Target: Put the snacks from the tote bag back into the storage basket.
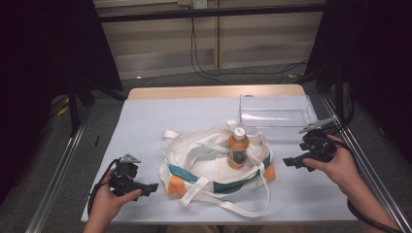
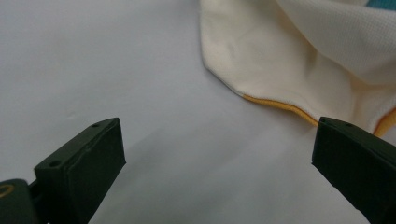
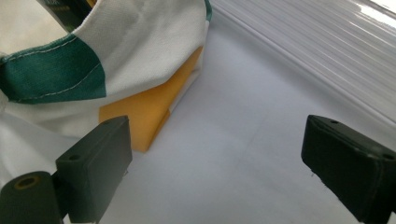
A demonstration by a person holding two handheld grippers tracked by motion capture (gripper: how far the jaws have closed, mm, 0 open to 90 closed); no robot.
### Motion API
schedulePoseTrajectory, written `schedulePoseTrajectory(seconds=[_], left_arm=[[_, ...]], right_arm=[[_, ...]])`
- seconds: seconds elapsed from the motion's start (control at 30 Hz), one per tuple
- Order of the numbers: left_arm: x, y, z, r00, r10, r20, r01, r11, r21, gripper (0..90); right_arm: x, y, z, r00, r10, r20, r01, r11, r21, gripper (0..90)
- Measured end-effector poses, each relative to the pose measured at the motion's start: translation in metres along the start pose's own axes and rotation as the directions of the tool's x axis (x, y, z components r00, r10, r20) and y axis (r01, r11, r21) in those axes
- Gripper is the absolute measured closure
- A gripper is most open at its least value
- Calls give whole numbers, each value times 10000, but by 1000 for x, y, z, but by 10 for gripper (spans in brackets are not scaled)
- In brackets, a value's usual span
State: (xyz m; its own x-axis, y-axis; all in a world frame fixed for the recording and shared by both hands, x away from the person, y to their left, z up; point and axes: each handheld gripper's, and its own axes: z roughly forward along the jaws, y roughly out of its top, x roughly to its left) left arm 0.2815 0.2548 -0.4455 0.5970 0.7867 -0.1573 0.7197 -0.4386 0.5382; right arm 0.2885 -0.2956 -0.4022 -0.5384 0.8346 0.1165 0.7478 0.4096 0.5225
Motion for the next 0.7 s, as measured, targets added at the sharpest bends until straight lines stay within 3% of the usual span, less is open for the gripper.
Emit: schedulePoseTrajectory(seconds=[0.1, 0.27, 0.3, 0.7], left_arm=[[4, -3, 0, 9999, -146, -75, 145, 9999, -81, 24], [5, -5, 2, 10000, 29, -95, -29, 10000, -27, 21], [7, -6, 2, 10000, -16, -71, 16, 10000, 11, 21], [9, -6, 0, 9999, -114, -129, 113, 9999, -112, 24]], right_arm=[[2, 9, -2, 9995, -270, 159, 264, 9991, 335, 82], [8, 21, 0, 9991, -432, 55, 427, 9970, 650, 82], [9, 25, 0, 9978, -663, 46, 657, 9944, 833, 83], [19, 49, -15, 9896, -1439, -37, 1431, 9807, 1334, 84]])
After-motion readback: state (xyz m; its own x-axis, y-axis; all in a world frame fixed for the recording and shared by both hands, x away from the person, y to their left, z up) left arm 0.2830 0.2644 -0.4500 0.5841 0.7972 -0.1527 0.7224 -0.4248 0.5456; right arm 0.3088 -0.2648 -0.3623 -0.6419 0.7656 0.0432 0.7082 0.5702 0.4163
